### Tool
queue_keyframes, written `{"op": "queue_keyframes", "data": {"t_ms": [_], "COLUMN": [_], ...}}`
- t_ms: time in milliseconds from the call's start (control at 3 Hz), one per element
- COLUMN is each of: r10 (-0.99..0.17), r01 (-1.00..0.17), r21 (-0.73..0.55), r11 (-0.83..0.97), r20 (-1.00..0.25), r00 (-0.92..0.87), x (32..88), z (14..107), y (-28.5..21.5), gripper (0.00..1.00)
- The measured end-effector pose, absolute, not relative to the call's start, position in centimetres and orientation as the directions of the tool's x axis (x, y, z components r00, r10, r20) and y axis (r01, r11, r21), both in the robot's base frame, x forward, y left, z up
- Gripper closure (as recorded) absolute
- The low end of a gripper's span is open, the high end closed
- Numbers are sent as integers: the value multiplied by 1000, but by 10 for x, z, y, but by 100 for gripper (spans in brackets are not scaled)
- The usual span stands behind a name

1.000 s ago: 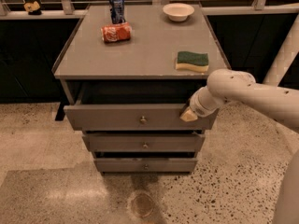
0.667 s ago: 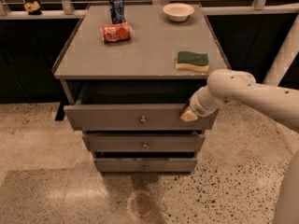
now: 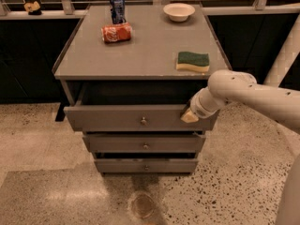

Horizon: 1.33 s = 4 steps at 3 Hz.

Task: Open top drawer

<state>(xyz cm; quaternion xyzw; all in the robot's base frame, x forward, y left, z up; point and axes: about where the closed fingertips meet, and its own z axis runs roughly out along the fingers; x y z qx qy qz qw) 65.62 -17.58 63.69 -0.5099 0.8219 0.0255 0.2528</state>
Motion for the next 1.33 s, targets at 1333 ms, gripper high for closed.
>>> {"op": "queue_keyframes", "data": {"t_ms": [1333], "r10": [-827], "r01": [-857], "r21": [-208], "r11": [472], "r20": [-442], "r00": [-348], "x": [645], "z": [636], "y": [-176], "gripper": [100]}}
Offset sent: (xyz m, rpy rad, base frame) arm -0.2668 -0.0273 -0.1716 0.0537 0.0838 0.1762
